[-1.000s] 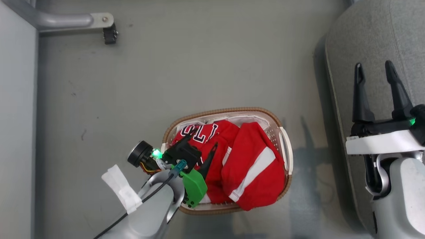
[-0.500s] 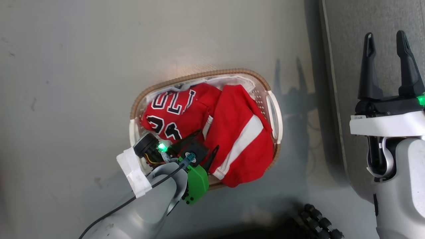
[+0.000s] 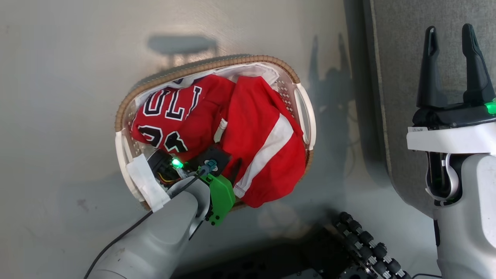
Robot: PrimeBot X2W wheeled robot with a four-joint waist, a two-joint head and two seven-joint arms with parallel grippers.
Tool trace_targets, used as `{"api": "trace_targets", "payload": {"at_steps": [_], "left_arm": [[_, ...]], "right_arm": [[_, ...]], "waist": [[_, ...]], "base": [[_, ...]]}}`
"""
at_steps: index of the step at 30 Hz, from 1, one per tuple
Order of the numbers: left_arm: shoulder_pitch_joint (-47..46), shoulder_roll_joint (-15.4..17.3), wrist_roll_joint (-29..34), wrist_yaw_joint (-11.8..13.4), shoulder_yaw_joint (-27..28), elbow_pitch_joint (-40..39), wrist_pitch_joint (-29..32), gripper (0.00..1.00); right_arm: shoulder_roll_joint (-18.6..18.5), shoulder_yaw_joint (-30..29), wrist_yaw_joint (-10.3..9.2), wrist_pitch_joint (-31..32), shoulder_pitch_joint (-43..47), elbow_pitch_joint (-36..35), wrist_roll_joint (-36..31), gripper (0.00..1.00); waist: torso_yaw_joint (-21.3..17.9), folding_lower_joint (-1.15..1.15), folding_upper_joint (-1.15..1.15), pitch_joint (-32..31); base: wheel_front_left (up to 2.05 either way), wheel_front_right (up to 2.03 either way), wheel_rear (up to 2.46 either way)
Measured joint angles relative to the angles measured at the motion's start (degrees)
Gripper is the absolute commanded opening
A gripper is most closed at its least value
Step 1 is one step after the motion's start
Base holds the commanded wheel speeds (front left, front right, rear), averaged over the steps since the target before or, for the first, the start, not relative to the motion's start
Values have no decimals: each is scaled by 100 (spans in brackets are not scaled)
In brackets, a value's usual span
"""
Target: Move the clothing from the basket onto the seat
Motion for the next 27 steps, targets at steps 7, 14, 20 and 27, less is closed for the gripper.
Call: {"api": "trace_targets", "payload": {"at_steps": [7,14,20,27], "left_arm": [[-93,1,-323,-97,-305,-16,168,45],[-205,0,-441,-108,-665,-110,-44,0],[-245,1,-335,-38,-869,-96,-311,0],[-130,9,-408,137,-720,-294,-401,0]], "right_arm": [[1,216,0,0,-18,-56,73,100],[0,221,0,0,10,-36,65,100],[2,216,0,0,47,80,-18,100],[2,193,1,0,237,170,-256,100]], "waist": [[-149,0,0,105],[-169,0,0,60],[-80,0,0,-188],[49,-1,0,-729]], "base": [[0,0,0],[0,0,0],[0,0,0],[0,0,0]]}}
